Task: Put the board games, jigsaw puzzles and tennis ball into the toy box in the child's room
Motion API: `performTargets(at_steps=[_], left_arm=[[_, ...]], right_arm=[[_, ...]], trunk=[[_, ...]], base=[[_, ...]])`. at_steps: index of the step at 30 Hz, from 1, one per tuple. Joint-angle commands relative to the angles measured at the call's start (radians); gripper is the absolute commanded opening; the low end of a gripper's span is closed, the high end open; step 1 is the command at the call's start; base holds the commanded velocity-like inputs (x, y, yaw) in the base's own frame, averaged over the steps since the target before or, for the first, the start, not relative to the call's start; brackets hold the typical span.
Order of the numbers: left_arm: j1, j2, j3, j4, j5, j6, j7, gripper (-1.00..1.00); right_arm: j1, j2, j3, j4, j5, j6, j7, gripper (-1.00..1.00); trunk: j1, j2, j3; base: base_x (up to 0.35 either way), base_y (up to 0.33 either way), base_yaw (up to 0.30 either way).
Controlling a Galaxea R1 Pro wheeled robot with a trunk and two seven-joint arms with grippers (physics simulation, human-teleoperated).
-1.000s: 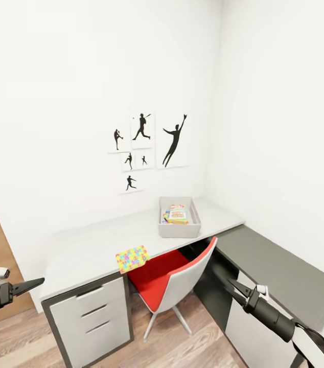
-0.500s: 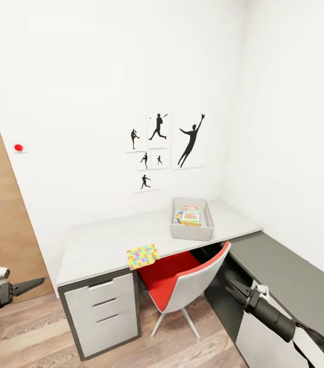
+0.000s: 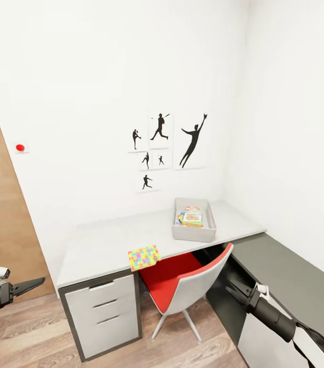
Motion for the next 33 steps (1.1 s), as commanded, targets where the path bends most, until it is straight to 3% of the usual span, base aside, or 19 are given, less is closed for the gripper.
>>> performTargets(at_steps=[1, 20, 33], left_arm=[[0.000, 0.000, 0.000, 0.000, -0.001, 0.011, -0.004, 1.00], [0.000, -0.021, 0.000, 0.000, -0.001, 0.013, -0.004, 1.00], [0.000, -0.081, -0.001, -0.003, -0.003, 0.042, -0.004, 1.00]], right_arm=[[-0.001, -0.001, 0.004, 0.001, -0.011, 0.008, 0.000, 1.00], [-0.001, -0.001, 0.006, -0.050, -0.009, 0.007, -0.008, 1.00], [-0.001, -0.010, 0.002, -0.083, -0.011, 0.018, -0.011, 1.00]], trunk=[[0.000, -0.001, 0.000], [0.000, -0.001, 0.000], [0.000, -0.001, 0.000]], base=[[0.098, 0.000, 0.001], [0.060, 0.000, 0.000], [0.000, 0.000, 0.000]])
